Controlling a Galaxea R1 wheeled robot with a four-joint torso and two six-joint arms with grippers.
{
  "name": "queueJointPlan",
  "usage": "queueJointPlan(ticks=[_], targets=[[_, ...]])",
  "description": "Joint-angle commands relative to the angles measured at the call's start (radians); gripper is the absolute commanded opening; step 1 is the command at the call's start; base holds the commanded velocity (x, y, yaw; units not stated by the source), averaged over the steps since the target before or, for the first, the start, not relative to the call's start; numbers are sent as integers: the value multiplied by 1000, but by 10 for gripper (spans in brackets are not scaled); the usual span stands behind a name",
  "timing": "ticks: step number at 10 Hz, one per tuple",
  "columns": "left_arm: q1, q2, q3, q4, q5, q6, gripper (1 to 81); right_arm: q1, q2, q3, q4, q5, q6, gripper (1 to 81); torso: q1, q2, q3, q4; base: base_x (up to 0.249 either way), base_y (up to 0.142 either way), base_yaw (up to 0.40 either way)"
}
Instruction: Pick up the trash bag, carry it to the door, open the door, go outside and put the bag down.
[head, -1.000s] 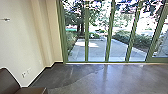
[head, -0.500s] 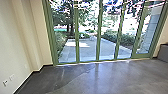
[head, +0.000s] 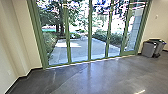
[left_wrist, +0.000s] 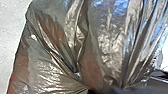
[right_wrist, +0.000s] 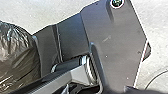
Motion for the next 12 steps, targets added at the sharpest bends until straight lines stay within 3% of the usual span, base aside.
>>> queueJointPlan(ticks=[1, 12], targets=[[-64, -2, -5, 7, 66, 5, 10, 47, 7, 2, 5, -59, -4, 811, 0, 0, 0, 0, 0, 0, -279], [-64, -2, -5, 7, 66, 5, 10, 46, 12, 2, 3, -59, -4, 811, 0, 0, 0, 0, 0, 0, -238]])
